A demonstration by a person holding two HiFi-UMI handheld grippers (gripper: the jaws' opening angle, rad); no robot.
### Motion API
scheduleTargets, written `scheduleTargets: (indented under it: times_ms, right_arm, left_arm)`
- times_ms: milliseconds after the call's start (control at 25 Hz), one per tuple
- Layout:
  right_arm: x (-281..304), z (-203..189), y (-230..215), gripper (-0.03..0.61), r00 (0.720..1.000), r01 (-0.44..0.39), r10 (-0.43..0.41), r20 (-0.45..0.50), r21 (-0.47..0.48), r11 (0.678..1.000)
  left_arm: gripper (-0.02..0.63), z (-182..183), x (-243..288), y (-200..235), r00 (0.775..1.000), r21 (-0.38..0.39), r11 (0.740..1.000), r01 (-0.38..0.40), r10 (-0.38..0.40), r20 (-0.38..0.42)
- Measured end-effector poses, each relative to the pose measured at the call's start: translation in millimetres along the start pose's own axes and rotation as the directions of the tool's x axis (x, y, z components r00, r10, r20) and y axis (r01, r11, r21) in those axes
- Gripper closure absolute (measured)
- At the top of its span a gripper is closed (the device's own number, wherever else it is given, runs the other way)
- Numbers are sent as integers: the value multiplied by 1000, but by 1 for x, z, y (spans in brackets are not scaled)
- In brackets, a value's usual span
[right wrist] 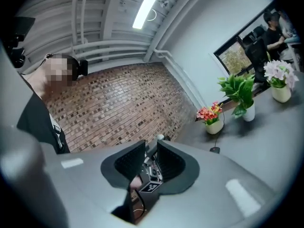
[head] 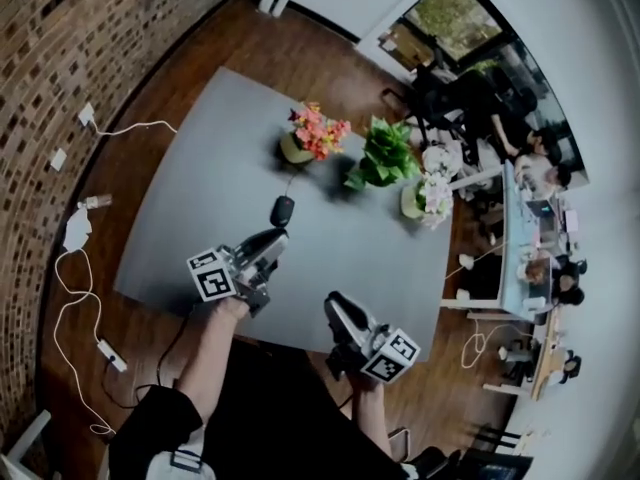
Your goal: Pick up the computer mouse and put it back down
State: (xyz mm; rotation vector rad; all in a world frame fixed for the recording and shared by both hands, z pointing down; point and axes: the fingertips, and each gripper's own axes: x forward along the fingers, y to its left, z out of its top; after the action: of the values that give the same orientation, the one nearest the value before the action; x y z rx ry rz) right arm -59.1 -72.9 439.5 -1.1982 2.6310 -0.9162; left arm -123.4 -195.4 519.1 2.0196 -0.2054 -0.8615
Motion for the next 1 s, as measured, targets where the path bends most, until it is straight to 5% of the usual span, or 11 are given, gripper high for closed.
scheduleTargets:
  times_ms: [120,240,400,560,640,720,880,920,1000]
  right_arm:
    - [8,-4,-3,526,1000,-23,23,-21,11,1000]
    - [5,-8,-16,526,998,-48,50,-39,39,998]
    - [-5,7,-34,526,995,-97,97,-10,44,994]
    - [-31,12,-60,526,991,-127,123,50,78,989]
    - [-45,11,-74,526,985,-144,131,112,112,983]
    - [-66,9,-95,526,981,-141,119,152,143,980]
    - [-90,6,-122,526,978,-126,92,187,179,976]
    - [-92,6,-126,526,978,-122,87,190,181,976]
    - [-94,7,-131,526,978,-113,76,193,183,977]
  left_arm:
    - [560,8,-11,27,987,101,982,-159,159,4]
    - [475,4,-21,53,929,287,892,-350,370,-20]
    - [329,-17,-19,96,742,584,636,-505,665,-83]
    - [225,-34,-11,165,534,793,345,-502,845,-30]
    - [167,-36,-8,204,441,856,239,-458,897,-14]
    - [139,-50,-2,244,356,884,194,-425,934,-33]
    - [140,-67,-15,314,149,899,108,-424,988,-48]
    - [147,-69,-18,324,114,901,94,-423,992,-50]
    - [167,-68,-18,335,88,907,100,-409,994,-70]
